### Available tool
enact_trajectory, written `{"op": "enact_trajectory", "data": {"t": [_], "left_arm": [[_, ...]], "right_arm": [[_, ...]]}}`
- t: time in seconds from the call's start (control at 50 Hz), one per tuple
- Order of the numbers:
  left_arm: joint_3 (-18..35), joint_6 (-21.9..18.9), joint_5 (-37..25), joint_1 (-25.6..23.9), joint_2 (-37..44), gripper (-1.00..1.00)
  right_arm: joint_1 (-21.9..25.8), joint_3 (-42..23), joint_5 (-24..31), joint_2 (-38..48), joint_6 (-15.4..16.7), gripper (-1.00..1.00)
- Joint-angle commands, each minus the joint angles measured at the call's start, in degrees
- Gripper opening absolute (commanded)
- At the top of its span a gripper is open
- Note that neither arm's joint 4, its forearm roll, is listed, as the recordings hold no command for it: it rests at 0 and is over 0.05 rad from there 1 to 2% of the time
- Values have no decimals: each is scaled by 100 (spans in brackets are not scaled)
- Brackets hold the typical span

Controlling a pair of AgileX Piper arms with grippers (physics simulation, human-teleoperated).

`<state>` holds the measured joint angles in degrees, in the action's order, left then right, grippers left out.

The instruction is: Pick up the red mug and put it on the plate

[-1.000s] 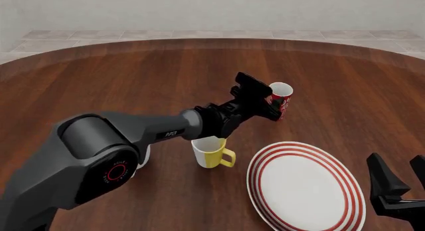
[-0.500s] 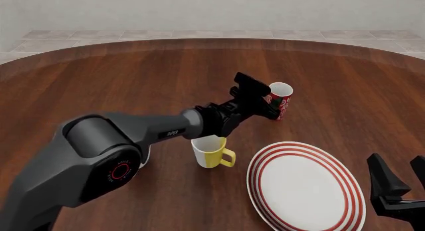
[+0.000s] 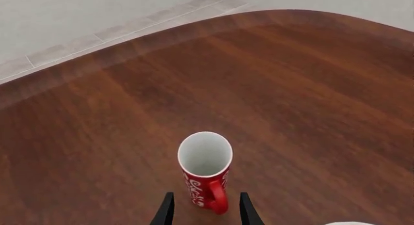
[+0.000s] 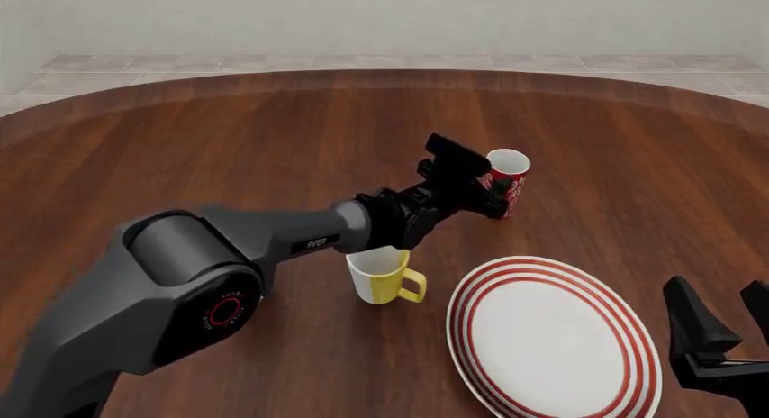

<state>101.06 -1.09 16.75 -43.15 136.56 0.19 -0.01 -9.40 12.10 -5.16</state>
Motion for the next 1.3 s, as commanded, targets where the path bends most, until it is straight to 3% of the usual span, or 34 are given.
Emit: {"op": "enact_trajectory", "data": {"t": [0.02,1.3], "left_arm": [[39,12,9,-32,36,100],[560,72,-99,-129,702,100]], "right_arm": [[-6,0,32,-30,-9,100],[-7,-4,-132,158,-61,100]]}}
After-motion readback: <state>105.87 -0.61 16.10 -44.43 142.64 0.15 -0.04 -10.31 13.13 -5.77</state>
